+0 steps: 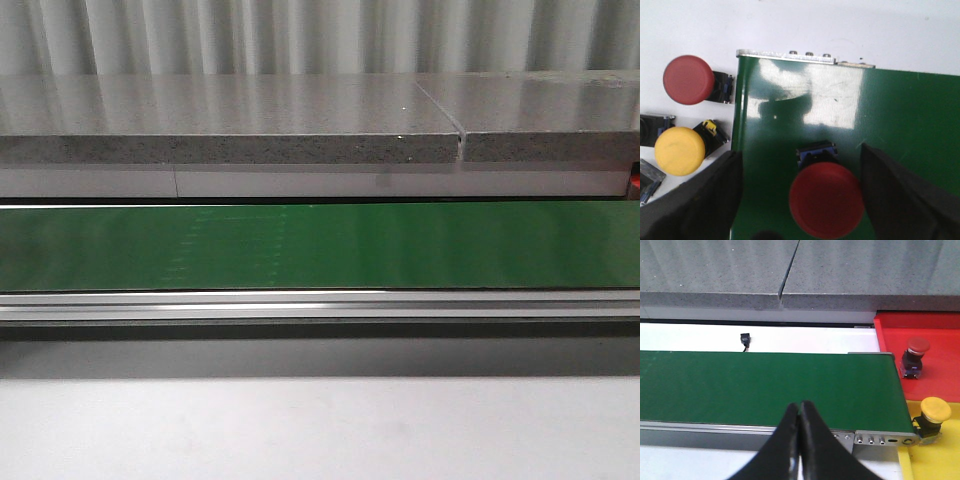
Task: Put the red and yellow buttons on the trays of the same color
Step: 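Set the red button on the green belt and open the left gripper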
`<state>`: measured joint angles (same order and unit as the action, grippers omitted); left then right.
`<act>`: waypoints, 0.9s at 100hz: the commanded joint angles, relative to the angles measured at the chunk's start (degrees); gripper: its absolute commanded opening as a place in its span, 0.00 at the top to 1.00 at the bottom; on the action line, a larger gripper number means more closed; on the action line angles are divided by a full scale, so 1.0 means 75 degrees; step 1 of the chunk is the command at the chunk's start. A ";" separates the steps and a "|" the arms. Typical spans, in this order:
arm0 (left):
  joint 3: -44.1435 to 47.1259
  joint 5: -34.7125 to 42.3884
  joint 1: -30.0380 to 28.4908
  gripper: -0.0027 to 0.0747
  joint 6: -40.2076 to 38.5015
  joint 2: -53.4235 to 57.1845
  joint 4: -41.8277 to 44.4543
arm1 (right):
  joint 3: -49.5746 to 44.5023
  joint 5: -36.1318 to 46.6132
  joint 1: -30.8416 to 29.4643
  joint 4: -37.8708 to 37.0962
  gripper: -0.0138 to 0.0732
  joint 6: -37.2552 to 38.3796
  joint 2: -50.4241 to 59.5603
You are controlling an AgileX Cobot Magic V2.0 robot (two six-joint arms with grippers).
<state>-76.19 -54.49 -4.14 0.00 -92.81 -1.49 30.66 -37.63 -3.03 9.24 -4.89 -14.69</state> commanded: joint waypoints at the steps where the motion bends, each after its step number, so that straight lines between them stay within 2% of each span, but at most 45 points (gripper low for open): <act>1: -0.0460 0.0191 0.0017 0.34 -0.0042 0.0378 -0.0120 | 0.0165 0.0521 -0.0004 0.0011 0.94 -0.0065 -0.0077; 12: -0.0834 -0.0238 -0.0240 0.35 -0.0256 0.0378 -0.0120 | 0.0165 0.0521 -0.0004 0.0011 0.94 -0.0065 -0.0077; 39: -0.0879 -0.1048 -0.1050 0.37 -0.0329 0.0221 -0.0084 | 0.0165 0.0521 -0.0004 0.0011 0.94 -0.0065 -0.0077; 90: -0.0879 -0.1118 -0.1571 0.37 -0.0376 -0.0916 0.0123 | 0.0165 0.0521 -0.0004 0.0011 0.94 -0.0065 -0.0077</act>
<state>-80.97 -64.06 -15.48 -1.93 -101.27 -0.66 30.66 -37.63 -3.03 9.14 -4.89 -14.69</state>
